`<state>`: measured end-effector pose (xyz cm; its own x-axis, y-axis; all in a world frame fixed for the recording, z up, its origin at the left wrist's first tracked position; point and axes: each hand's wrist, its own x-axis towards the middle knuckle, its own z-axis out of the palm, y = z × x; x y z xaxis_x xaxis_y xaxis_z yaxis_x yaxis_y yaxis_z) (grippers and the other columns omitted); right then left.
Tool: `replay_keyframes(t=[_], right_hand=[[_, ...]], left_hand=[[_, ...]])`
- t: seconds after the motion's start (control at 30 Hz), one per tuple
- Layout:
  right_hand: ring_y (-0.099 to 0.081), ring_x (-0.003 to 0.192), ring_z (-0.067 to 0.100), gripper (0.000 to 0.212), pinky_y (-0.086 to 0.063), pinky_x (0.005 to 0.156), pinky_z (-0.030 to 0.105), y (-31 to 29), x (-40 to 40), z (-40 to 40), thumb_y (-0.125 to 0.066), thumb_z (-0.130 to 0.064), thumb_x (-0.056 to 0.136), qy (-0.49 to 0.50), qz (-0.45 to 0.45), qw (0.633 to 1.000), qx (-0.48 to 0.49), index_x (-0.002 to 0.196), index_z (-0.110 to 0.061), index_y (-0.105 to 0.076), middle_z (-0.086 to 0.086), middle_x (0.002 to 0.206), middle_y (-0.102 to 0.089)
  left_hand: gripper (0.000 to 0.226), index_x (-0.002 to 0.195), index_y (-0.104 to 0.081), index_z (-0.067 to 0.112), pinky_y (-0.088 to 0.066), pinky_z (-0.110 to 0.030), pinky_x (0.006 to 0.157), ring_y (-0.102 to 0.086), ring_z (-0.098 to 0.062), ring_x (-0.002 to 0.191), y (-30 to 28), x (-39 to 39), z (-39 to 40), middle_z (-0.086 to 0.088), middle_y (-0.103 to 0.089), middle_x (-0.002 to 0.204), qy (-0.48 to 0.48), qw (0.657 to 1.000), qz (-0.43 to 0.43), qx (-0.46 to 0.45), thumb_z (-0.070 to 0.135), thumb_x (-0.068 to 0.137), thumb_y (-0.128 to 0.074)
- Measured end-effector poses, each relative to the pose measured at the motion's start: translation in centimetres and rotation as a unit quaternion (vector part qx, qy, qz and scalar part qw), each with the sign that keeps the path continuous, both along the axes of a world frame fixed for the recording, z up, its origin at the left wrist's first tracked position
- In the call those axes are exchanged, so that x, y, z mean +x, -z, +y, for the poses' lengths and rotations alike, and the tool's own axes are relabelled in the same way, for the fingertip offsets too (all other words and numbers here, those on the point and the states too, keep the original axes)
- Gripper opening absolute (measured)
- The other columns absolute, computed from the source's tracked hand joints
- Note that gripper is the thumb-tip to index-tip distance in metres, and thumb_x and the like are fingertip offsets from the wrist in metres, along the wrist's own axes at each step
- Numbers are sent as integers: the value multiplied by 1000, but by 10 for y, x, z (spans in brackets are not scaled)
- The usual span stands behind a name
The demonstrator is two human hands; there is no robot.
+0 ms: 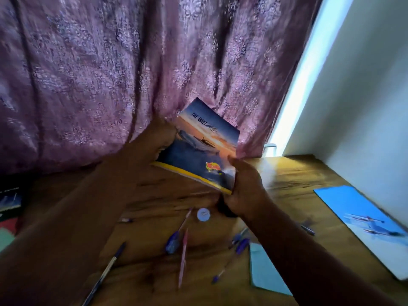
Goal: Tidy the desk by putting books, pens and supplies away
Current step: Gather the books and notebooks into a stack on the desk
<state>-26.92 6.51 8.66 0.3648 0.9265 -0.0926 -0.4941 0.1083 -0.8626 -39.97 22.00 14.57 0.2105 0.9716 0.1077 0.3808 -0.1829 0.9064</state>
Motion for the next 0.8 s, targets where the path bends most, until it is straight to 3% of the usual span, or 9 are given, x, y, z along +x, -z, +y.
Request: replay_keyframes(t=[0.13,0.2,0.3,0.4,0.47,0.57,0.63,0.73,0.8], right_hand=[[-68,74,32,39,-57,68,44,-13,74,-23,-45,9,84,18,-6,1000,8,118,-5,-57,17,97,-68],[-69,74,30,45,-60,64,41,-15,114,-46,-42,13,85,3,-18,1000,0,124,-5,-55,18,100,-68],[-70,72,27,51,-59,62,35,-16,190,-85,-43,14,83,-7,-33,999,-17,127,-9,-55,15,104,-68],[-66,80,27,56,-56,68,34,-12,271,-134,-45,11,81,-24,-87,995,-33,132,-11,-50,14,116,-63],[-68,80,26,57,-56,69,33,-13,326,-169,-46,13,79,-30,-110,993,-37,132,-8,-49,15,113,-64],[-67,88,33,59,-57,75,39,-4,405,-208,-44,15,79,-43,-117,991,-56,133,-7,-48,24,125,-57],[-59,104,39,62,-53,84,44,6,451,-227,-51,12,75,-49,-140,985,-85,133,-9,-49,28,131,-53],[-60,103,37,61,-54,84,40,28,498,-245,-50,12,74,-59,-164,975,-135,130,-10,-54,26,127,-56],[-61,100,36,60,-51,87,43,48,520,-252,-48,14,71,-60,-188,965,-175,126,-10,-58,27,124,-58]], left_hand=[[26,115,-62,3,-43,-23,71,-58,-29,102,2,55,-35,-12,-62,112,57,998,-35,5,0,89,-56],[30,118,-61,4,-45,-17,66,-58,-20,85,4,92,-61,-8,-64,107,94,994,-48,-7,-2,89,-57],[24,108,-62,2,-42,-5,51,-57,-4,64,11,152,-107,1,-66,80,131,986,-102,-21,-9,87,-56],[26,100,-59,9,-47,-13,61,-65,-6,77,28,225,-156,-1,-64,84,148,980,-124,-48,-1,78,-68],[29,97,-58,9,-47,-21,67,-65,-19,93,39,277,-190,-4,-63,90,167,980,-104,-32,8,72,-72],[19,83,-57,12,-42,-8,57,-67,-11,79,62,343,-234,0,-60,78,197,976,-87,-9,-3,78,-69],[24,84,-54,16,-44,-6,62,-61,-15,84,82,381,-263,4,-59,84,205,973,-107,2,-3,78,-67],[24,106,-50,17,-44,-29,94,-50,-15,104,126,422,-290,6,-50,110,201,977,-13,66,15,85,-60],[36,110,-49,19,-43,-38,95,-49,-20,108,148,441,-309,1,-50,113,200,977,26,66,32,77,-54]])
